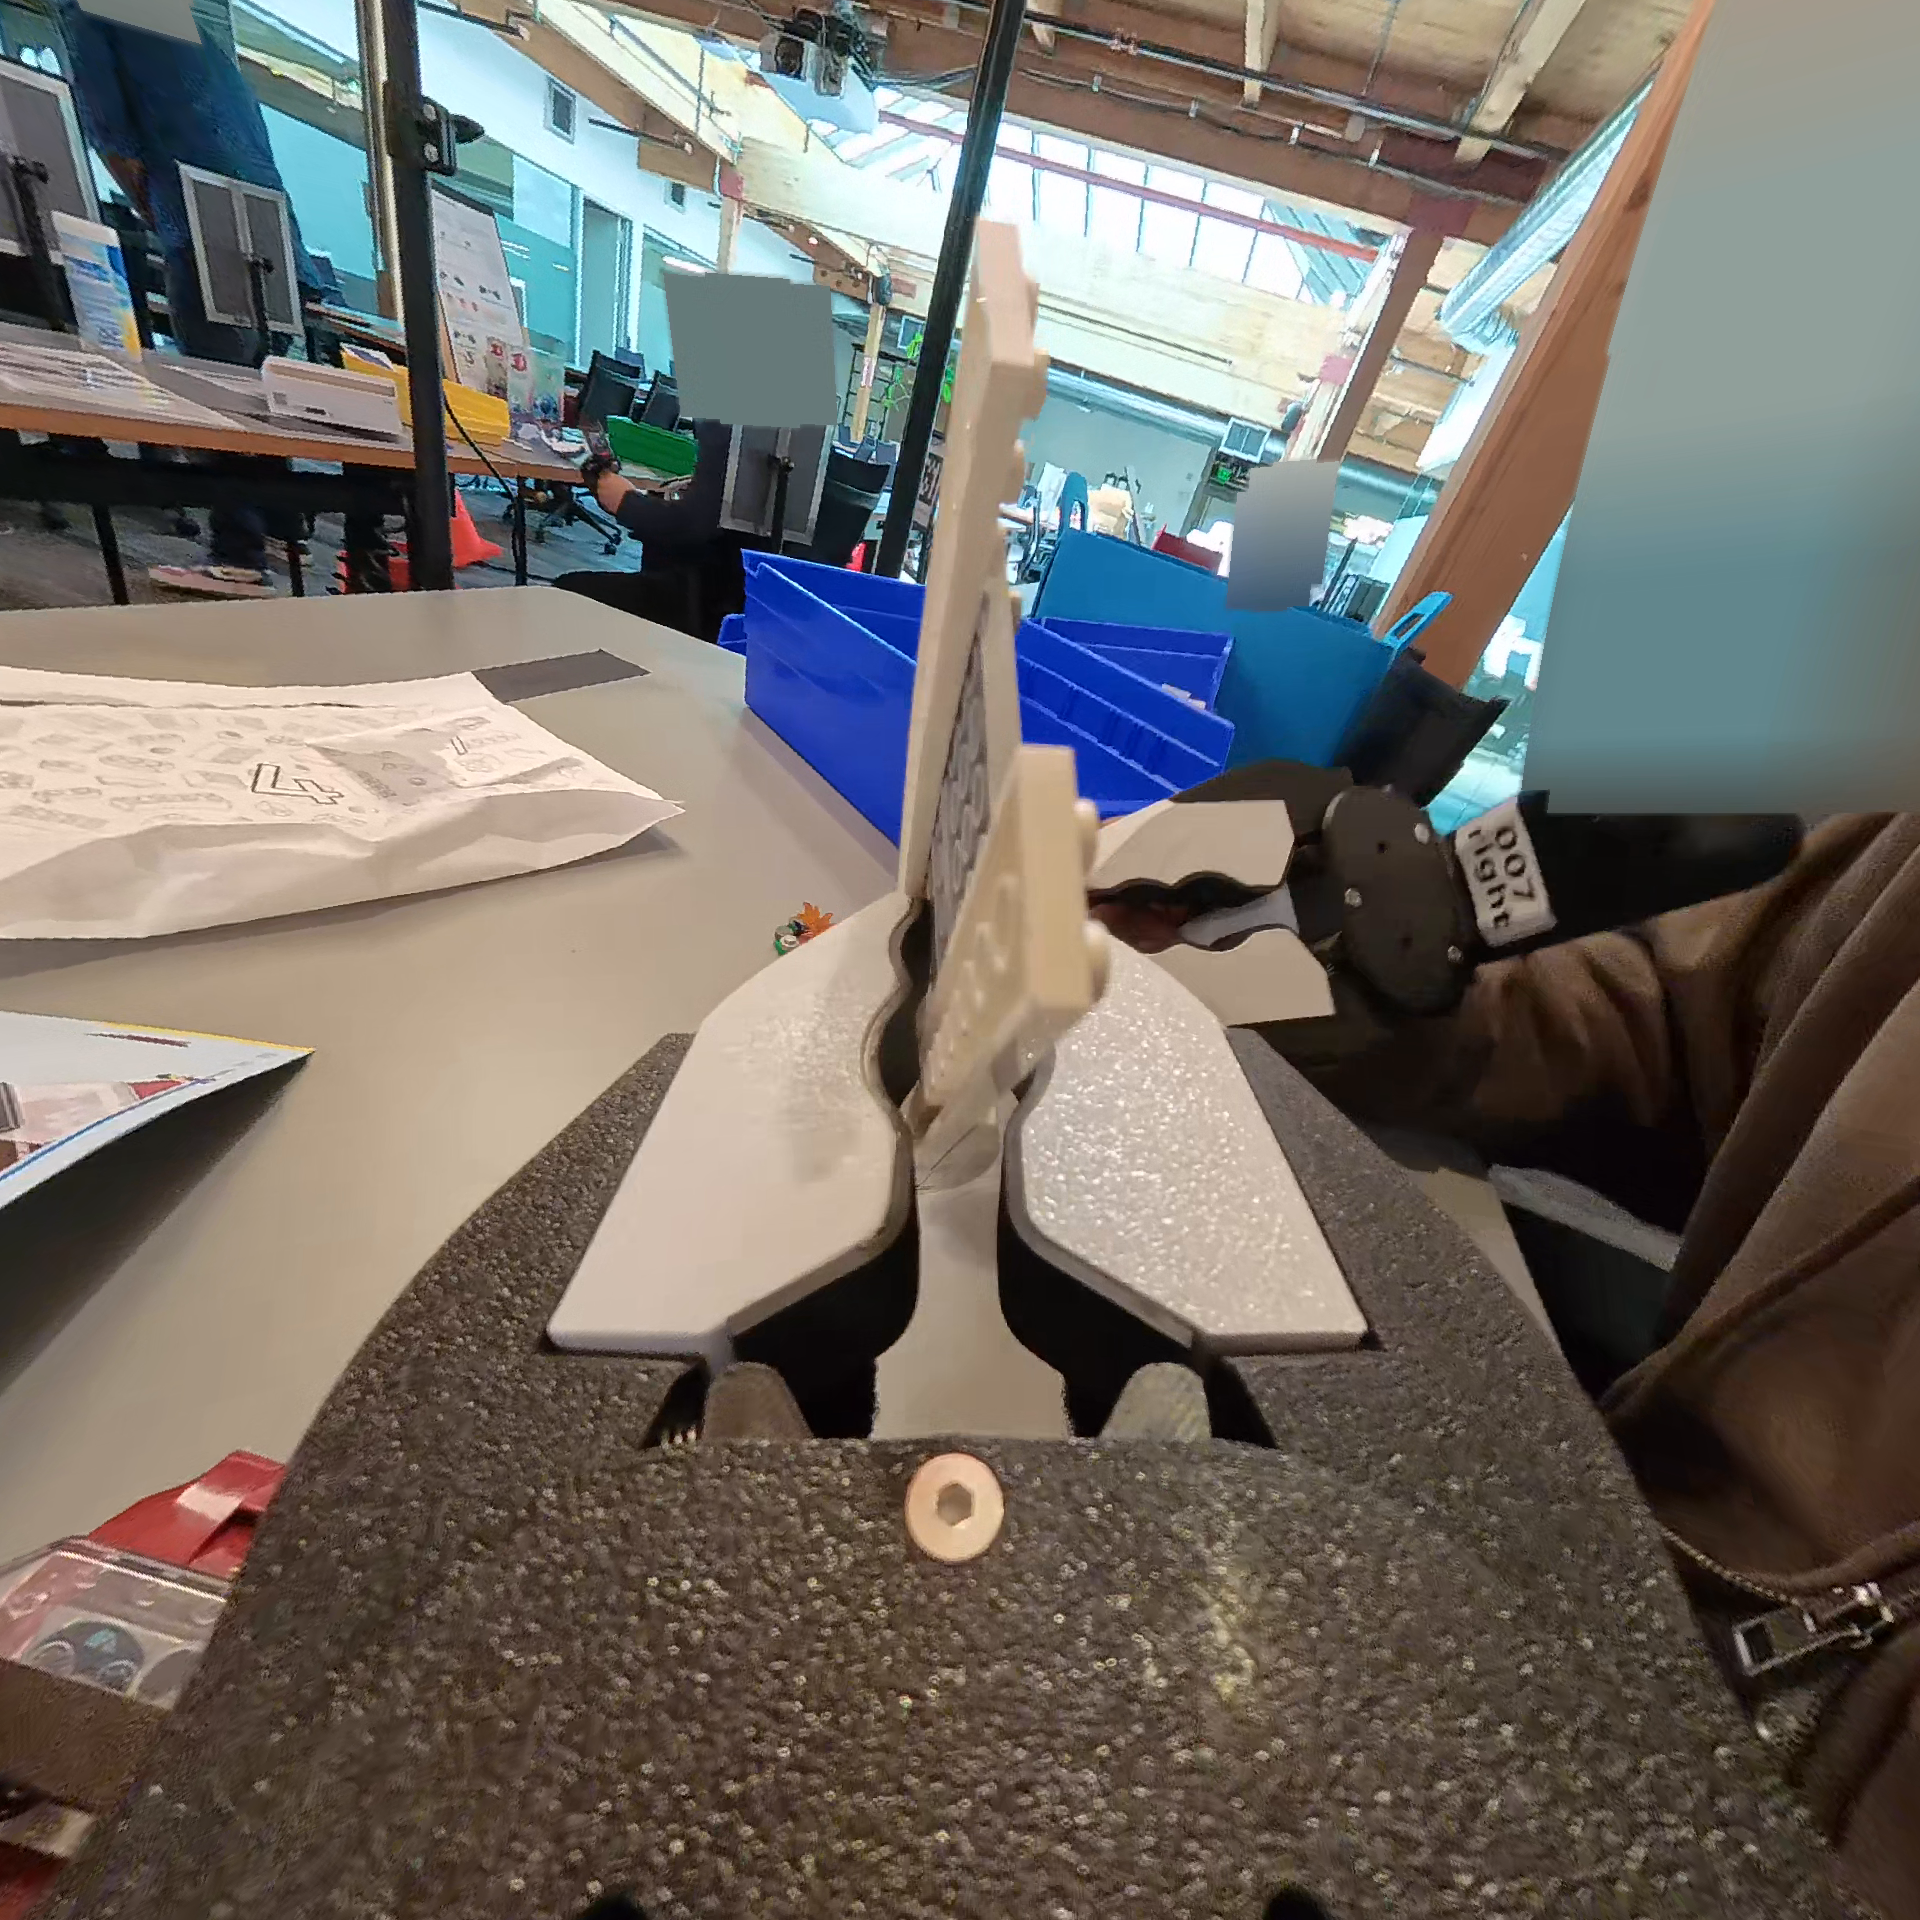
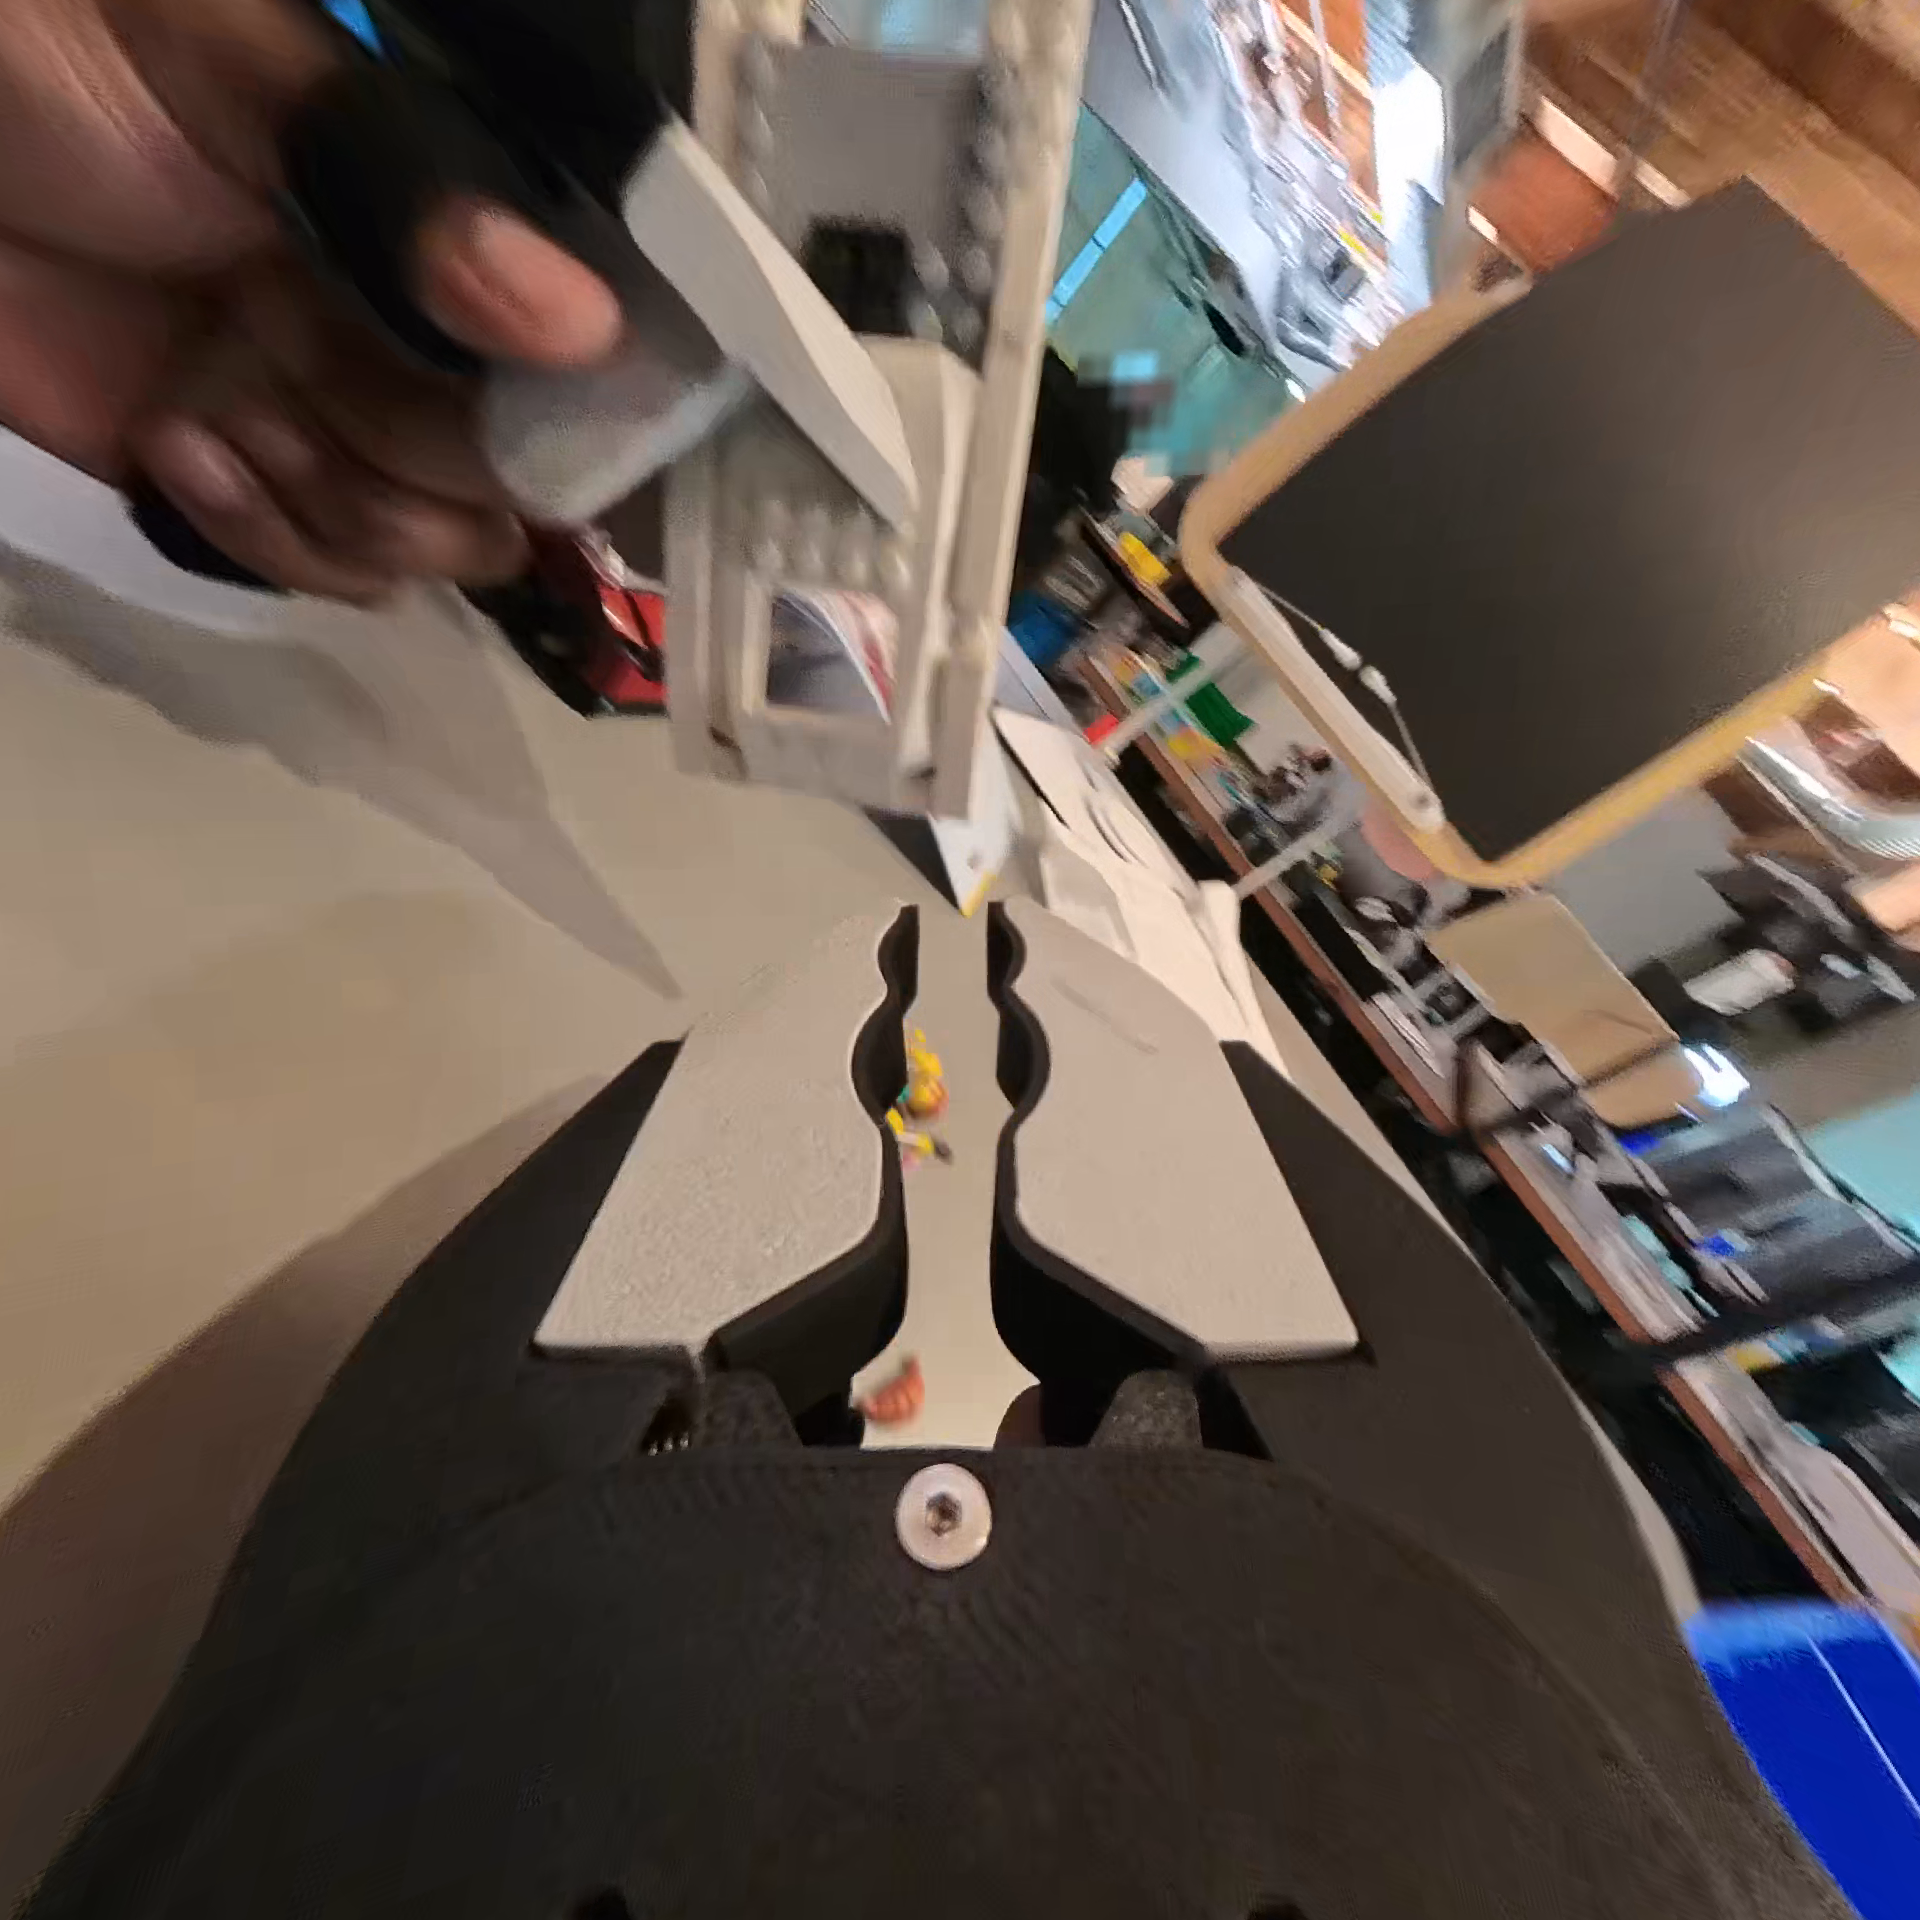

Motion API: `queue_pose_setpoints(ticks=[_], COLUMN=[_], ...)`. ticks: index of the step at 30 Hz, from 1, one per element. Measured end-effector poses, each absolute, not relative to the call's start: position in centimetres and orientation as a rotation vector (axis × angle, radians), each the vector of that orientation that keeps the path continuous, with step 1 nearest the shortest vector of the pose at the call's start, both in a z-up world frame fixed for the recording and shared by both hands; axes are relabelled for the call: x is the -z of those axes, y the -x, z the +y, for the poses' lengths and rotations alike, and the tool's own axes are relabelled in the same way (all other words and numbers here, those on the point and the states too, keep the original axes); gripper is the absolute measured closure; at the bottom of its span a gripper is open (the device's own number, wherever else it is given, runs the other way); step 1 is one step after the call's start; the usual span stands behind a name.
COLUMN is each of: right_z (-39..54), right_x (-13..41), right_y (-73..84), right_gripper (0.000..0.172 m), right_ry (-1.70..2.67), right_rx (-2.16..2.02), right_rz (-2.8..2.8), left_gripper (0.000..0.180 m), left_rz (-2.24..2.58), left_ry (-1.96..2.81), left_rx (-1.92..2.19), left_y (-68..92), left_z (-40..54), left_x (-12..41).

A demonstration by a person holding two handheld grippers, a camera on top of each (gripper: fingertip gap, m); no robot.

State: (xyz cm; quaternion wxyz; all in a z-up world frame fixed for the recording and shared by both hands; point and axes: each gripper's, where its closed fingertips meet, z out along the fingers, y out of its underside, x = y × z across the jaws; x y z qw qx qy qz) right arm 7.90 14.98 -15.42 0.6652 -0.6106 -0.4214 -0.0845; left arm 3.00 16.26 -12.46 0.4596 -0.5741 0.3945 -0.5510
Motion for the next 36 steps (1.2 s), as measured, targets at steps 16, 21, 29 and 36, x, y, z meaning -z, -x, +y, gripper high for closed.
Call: queue_pose_setpoints(ticks=[16,21,29,36], right_z=[17.2,16.8,16.5,16.7], right_x=[14.3,14.2,14.6,14.1], right_y=[-5.3,-5.3,-5.1,-4.9], right_gripper=[0.155,0.155,0.162,0.164], right_ry=[1.326,1.334,1.334,1.265], right_rx=[0.0,-0.063,-0.077,0.134], right_rz=[-1.127,-1.127,-1.142,-1.126], left_gripper=[0.17,0.17,0.17,0.17], left_rz=[1.056,1.101,1.098,1.035], left_ry=[1.407,1.388,1.406,1.432], left_rx=[1.252,1.2,1.226,1.25], left_y=[-3.6,-3.9,-4.0,-3.8], left_z=[15.9,15.3,15.1,15.4], left_x=[13.3,13.4,13.6,13.2])
